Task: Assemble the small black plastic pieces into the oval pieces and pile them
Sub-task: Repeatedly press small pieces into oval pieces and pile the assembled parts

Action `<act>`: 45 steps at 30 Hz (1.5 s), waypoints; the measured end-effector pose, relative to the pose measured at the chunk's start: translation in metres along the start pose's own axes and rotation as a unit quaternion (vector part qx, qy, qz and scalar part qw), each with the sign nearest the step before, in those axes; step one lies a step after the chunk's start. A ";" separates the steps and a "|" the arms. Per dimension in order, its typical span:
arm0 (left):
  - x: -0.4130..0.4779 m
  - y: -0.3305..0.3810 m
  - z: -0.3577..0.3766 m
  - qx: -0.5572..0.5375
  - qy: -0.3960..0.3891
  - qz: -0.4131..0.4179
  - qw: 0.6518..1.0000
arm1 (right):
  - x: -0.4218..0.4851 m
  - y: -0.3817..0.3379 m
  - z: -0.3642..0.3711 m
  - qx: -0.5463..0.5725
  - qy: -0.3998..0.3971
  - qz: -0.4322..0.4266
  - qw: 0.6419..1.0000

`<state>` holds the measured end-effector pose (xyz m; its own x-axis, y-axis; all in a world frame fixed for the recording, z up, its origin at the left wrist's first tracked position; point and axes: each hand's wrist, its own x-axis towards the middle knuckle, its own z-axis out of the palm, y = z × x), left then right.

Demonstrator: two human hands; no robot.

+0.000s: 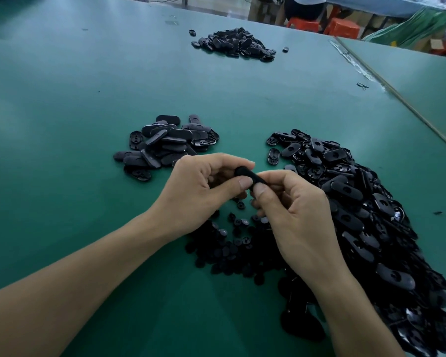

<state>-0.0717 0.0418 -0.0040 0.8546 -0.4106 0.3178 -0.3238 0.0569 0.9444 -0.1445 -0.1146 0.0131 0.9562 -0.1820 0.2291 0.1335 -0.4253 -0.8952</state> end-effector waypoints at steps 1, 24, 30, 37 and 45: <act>0.000 0.000 0.000 -0.003 0.000 -0.003 1.000 | 0.000 0.000 0.000 -0.001 0.000 -0.002 1.000; -0.003 0.005 0.004 -0.003 0.027 -0.016 1.000 | 0.000 0.000 0.001 -0.074 0.108 -0.065 0.989; -0.001 0.004 0.003 -0.020 0.032 -0.031 0.999 | -0.004 -0.001 0.011 -0.119 0.145 -0.119 0.975; 0.001 0.003 0.002 -0.012 0.042 -0.037 0.998 | -0.004 -0.006 0.016 -0.067 0.131 -0.073 0.986; -0.001 0.002 0.004 0.005 0.023 -0.025 0.999 | -0.005 -0.010 0.014 -0.031 0.108 -0.041 0.993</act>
<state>-0.0747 0.0387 -0.0027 0.8878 -0.3700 0.2736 -0.2836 0.0282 0.9585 -0.1467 -0.0974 0.0156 0.8641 -0.3272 0.3825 0.1856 -0.4994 -0.8463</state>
